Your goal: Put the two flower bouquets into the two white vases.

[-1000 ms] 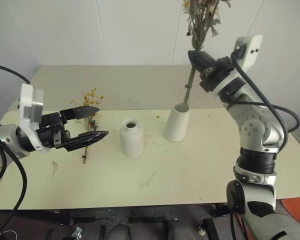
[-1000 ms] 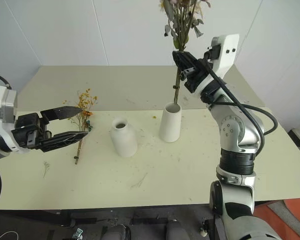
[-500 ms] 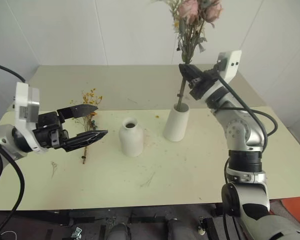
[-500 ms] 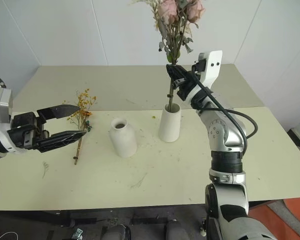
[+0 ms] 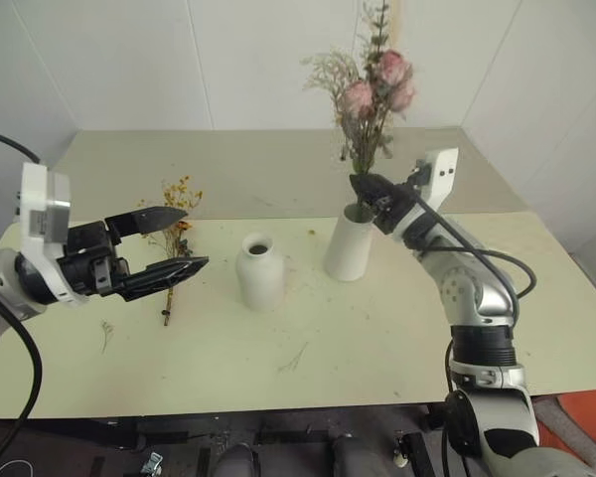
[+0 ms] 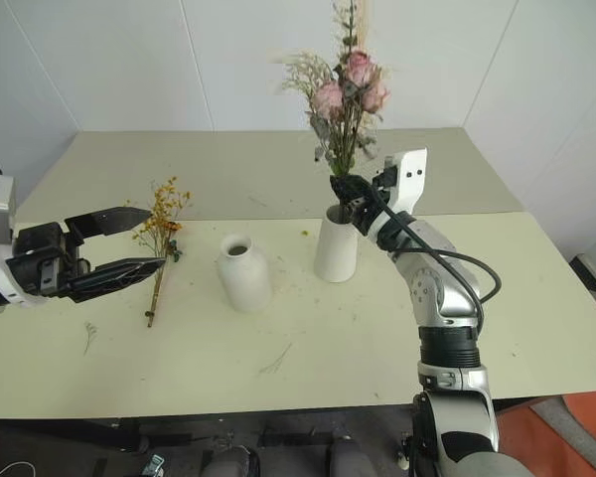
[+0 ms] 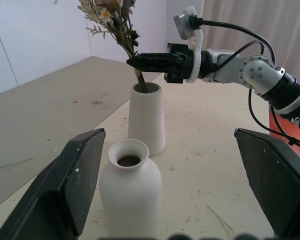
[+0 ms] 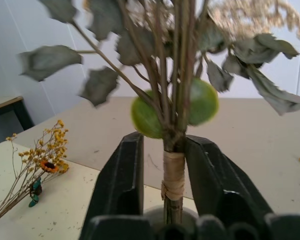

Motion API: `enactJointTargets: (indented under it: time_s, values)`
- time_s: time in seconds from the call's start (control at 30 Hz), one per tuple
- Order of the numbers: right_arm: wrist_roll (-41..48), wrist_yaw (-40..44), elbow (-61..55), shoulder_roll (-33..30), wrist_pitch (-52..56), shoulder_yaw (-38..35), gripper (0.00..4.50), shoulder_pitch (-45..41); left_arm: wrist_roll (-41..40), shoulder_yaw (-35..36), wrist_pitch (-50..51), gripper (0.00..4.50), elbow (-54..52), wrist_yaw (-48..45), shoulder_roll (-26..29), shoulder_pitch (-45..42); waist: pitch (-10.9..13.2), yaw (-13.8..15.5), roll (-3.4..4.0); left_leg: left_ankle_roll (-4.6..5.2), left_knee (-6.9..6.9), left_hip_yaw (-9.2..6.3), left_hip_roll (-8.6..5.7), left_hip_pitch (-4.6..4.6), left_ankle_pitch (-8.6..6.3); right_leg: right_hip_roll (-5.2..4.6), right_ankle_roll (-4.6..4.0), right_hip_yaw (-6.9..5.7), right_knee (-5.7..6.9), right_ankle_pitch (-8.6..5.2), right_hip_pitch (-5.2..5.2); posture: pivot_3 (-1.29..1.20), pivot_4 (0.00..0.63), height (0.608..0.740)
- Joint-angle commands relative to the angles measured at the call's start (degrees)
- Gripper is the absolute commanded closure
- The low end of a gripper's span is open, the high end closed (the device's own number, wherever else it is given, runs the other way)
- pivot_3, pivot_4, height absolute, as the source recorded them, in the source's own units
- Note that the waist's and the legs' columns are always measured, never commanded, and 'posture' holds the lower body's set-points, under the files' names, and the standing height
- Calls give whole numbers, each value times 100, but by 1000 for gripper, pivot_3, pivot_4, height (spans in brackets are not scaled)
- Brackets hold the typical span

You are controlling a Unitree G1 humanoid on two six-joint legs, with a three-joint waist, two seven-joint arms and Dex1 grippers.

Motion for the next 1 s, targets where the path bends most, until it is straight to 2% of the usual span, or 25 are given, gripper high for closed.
enactJointTargets:
  time_s: [0.03, 0.17, 0.2, 0.4, 0.5, 0.7, 0.77, 0.9, 1.0]
  values:
    - [-91, 107, -527, -238, -198, 6, 1600, 141, -135, 144, 2, 0, -133, 6, 96, -37, 0, 4, 0, 0, 0, 0, 0, 0, 0, 0, 0, 0, -1, 0, 0, 0, 150, 740]
    - [-22, 301, -1037, -681, 8, -80, 126, 724, -276, 331, 126, 0, -318, 132, 42, 223, 0, 35, 0, 0, 0, 0, -1, -2, 0, -3, 1, -1, -6, 0, 3, 0, 150, 740]
    - [6, 392, -1174, -818, 24, -113, 23, 884, -305, 412, 155, 0, -371, 195, 22, 341, 0, 31, 0, 0, 0, 0, -2, -2, 0, -4, 1, -1, -7, 0, 4, 0, 150, 740]
    - [320, 938, -1678, -1659, 267, -336, 23, 1380, -347, 853, 261, 0, -649, 543, -95, 1096, 1, -2, 1, 0, 0, 3, -1, 8, 0, -2, 1, 2, -3, -1, 8, 0, 150, 740]
    - [421, 1286, -1718, -1971, 234, -401, 23, 1456, -109, 940, 274, 0, -772, 822, -114, 1412, 1, -5, 1, 0, 0, 3, 1, 25, 0, 2, -1, 4, -2, -1, 21, 0, 150, 740]
    - [887, 2283, -1846, -2609, 300, -413, 23, 1324, 377, 875, 884, 0, -850, 2038, -17, 1878, 2, 18, -1, 0, 0, 3, 1, 29, 0, 1, -1, 5, -4, -1, 26, 0, 150, 740]
    - [1136, 2626, -1862, -2835, 424, -408, 23, 1194, 329, 755, 1470, 0, -702, 2587, 144, 1705, 3, 17, -2, 0, 0, 3, 1, 29, 0, 1, -1, 5, -3, -1, 26, 0, 150, 740]
    - [1455, 3275, -1777, -3172, 601, -290, 23, 952, -16, 308, 2861, 0, -49, 3812, 320, 467, 5, 67, -8, 0, 0, -2, 0, 36, 0, 2, 0, 2, -1, -2, 33, 0, 150, 740]
    - [1556, 3795, -1679, -3380, 583, -193, 23, 848, 322, -230, 3875, 0, 575, 4576, 120, -609, 8, 77, -14, 0, 0, -7, -6, 37, 0, -1, 2, -3, -5, -2, 41, 0, 150, 740]
